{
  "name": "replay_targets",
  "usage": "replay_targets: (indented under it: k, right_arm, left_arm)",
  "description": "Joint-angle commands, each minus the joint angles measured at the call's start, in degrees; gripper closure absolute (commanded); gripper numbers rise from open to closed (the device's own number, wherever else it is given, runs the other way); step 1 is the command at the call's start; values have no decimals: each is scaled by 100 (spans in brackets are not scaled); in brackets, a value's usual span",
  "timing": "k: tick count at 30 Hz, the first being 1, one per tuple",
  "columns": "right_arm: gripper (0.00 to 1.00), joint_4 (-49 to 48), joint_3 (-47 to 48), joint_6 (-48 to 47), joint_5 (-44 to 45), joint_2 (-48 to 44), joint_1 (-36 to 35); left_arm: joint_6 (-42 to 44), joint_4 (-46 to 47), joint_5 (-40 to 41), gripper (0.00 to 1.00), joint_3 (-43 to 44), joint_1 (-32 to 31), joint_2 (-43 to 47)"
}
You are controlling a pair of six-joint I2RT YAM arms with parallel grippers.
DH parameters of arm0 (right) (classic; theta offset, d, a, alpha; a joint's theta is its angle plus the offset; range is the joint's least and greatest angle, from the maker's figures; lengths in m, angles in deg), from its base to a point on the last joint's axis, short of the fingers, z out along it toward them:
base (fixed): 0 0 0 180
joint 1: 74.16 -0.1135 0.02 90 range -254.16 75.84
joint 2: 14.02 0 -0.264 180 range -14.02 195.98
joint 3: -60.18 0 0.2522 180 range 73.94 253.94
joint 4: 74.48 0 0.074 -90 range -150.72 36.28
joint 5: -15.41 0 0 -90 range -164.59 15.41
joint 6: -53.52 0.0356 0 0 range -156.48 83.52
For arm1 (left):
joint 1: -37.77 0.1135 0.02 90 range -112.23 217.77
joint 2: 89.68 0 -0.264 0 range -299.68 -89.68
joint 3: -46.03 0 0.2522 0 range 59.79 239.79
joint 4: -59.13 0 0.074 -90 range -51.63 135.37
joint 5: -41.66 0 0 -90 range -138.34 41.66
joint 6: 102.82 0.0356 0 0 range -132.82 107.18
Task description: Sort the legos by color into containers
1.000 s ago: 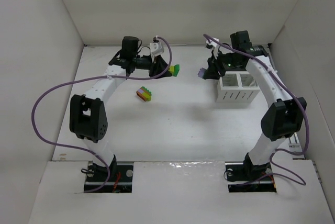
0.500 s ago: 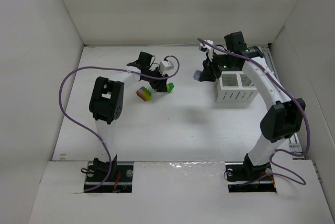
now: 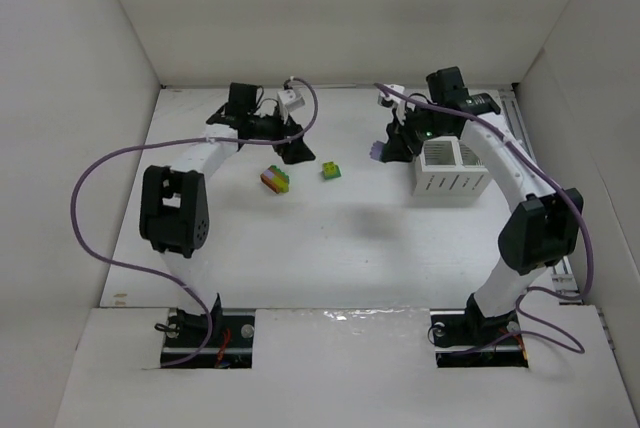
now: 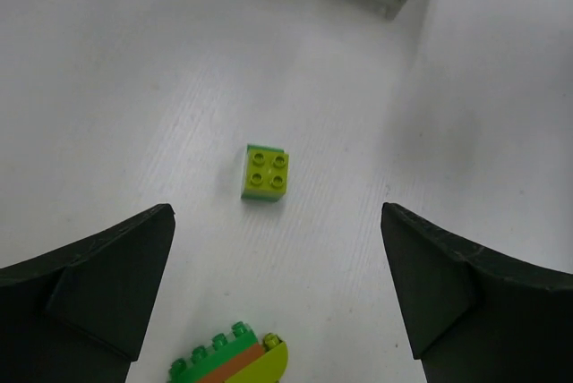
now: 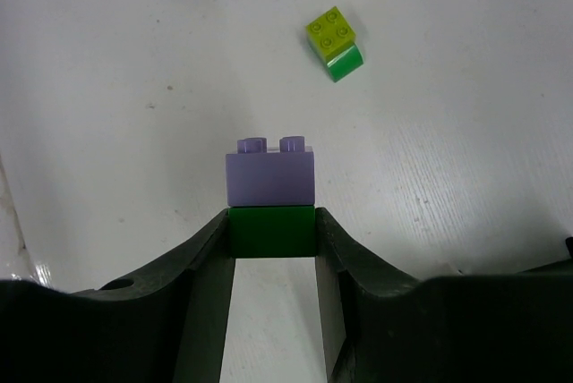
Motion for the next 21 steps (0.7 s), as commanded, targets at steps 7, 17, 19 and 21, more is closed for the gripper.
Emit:
replay_targets:
  k: [7,17,19,21]
  right_arm:
    - [100,-99,276,-337,29,-55,-484]
    - [100,-239,602,-223,-209,51,-835]
    - [100,-239,663,-223,-209,112,-888]
    - [100,-239,716,-171,-261,164,-888]
  left_arm:
    - [-30,134,-1433,19,725,-338,816]
    - [-1198,1803,-2127,12,102,-408,1027]
    - [-1321,1935,-2197,12,101,-408,1027]
    - [-1400,2014,-2251,12,101,-408,1027]
